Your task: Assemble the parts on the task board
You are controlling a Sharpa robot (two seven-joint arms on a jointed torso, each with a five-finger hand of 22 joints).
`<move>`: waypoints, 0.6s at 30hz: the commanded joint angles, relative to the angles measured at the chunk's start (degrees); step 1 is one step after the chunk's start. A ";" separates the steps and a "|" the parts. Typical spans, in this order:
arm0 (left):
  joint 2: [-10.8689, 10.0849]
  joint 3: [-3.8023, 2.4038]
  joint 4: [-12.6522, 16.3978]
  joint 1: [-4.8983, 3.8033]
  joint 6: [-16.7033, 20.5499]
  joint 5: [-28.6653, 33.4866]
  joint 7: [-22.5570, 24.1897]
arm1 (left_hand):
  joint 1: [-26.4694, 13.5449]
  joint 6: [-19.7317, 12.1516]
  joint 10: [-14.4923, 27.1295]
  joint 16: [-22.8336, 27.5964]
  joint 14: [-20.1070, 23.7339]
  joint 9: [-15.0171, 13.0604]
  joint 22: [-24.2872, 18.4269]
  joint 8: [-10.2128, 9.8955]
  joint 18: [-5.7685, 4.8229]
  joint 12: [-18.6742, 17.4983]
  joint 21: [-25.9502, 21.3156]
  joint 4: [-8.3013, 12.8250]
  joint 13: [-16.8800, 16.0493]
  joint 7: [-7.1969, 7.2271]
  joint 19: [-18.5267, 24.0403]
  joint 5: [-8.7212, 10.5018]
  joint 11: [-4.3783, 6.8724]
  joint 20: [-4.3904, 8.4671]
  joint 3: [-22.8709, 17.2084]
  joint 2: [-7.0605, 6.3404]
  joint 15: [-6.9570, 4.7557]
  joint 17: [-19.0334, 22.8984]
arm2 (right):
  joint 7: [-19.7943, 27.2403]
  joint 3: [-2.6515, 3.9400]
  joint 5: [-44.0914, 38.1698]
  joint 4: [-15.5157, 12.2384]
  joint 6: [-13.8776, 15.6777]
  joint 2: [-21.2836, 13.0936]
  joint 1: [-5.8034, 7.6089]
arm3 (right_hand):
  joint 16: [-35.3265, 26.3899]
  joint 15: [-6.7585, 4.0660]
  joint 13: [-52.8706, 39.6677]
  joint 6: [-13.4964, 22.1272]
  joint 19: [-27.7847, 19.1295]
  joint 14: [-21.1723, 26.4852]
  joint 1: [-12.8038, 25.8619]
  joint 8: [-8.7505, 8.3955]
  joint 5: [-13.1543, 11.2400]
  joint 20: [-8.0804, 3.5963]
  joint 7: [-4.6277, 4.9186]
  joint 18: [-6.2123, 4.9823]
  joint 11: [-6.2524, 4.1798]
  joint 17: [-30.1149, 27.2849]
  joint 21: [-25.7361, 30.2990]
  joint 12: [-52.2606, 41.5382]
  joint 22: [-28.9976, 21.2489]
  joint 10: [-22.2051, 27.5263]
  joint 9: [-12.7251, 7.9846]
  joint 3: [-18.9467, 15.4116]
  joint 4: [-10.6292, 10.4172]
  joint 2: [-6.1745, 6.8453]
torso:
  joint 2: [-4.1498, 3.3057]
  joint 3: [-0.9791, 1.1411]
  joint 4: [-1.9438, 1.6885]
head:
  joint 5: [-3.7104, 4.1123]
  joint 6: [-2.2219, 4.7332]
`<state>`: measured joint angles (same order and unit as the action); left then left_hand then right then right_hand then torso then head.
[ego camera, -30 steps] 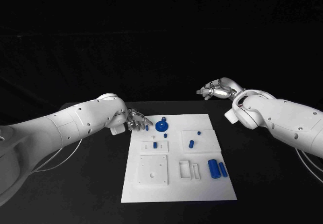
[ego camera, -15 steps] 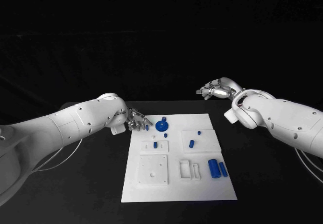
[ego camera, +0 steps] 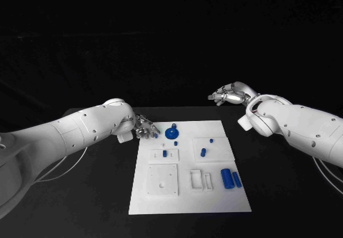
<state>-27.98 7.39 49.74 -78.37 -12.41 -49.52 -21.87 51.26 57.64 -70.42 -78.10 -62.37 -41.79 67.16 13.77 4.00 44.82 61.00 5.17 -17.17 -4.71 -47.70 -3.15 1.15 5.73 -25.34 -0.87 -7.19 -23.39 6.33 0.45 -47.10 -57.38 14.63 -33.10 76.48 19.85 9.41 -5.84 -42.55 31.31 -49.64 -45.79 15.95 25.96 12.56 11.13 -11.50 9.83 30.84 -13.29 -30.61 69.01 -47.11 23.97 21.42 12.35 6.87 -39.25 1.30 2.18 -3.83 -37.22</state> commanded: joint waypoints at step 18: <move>-0.67 0.04 0.34 0.20 2.26 1.71 1.15 | 2.97 4.99 -3.18 -1.81 -2.13 0.60 1.15 3.09 -0.86 1.56 0.57 4.42 -0.19 1.46 -2.27 0.19 1.73 7.59 -8.16 2.13 -1.67 -1.09 | 0.29 0.04 0.00 0.13 -0.81 0.21 0.00 | -0.29 0.03 0.16 0.60 -0.23 0.57 0.04 0.26 0.38 0.09 1.87 0.40 0.27 -0.10 0.37 0.19 0.11 -0.30 -0.12 -0.04 -0.41 -0.22 | -0.01 -0.02 0.03 | 0.03 -0.15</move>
<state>-28.59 7.37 49.85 -78.35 -11.85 -48.59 -21.21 53.62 61.65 -73.01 -79.66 -63.86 -41.04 68.25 16.16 4.00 46.15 61.39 9.46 -17.26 -2.74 -49.55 -3.04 2.72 6.25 -33.19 1.14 -8.19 -24.41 6.32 0.45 -47.10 -57.29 14.53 -32.94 76.48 19.85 9.41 -5.74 -42.17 31.31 -49.64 -45.79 15.95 25.96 12.56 11.10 -11.50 9.83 30.79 -13.29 -30.61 69.06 -47.11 23.92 21.42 12.35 6.87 -39.27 1.28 2.18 -3.82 -37.33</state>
